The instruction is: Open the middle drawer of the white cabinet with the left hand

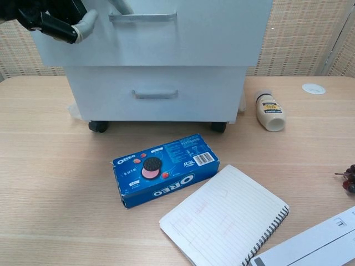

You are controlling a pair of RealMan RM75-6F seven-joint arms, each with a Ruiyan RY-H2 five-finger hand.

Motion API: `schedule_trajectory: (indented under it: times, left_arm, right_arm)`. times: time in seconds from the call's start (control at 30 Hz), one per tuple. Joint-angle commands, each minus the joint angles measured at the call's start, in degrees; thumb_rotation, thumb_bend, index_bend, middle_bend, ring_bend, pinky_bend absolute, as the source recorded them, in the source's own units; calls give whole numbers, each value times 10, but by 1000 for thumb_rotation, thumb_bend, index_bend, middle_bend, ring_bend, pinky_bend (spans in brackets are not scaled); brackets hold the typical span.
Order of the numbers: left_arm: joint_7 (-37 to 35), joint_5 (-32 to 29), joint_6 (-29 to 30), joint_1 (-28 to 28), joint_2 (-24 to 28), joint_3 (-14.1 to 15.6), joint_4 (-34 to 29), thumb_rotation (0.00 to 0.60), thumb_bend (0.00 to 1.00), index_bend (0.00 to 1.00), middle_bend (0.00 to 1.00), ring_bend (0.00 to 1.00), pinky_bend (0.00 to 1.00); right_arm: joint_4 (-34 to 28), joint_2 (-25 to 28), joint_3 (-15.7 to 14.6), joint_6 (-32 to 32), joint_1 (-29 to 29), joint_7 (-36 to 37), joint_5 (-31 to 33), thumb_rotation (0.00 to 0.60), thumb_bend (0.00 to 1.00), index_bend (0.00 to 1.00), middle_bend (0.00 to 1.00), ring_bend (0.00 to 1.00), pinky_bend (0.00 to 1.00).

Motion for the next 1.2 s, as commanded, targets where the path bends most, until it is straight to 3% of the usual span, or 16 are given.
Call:
schedule_trajectory:
  times: [0.03, 0.63, 1.2]
  left_arm:
    - [0, 6, 2, 3, 4, 4, -5, 600, 686, 254, 895, 940, 1000]
    - [-2, 32, -6, 15, 34, 23, -54, 600, 685, 259, 896, 940, 1000]
    - [-15, 98, 4, 39, 60, 54, -88, 600, 685, 275, 896, 940, 1000]
  right_arm:
    - [-1, 0, 0, 0, 0, -1, 0, 600, 346, 178, 301, 161, 201]
    - [-1, 0, -1, 2, -2, -2, 1, 600, 345, 178, 301, 161, 201]
    - [0, -1, -1, 3, -2, -2, 1, 600, 346, 178, 301, 161, 201]
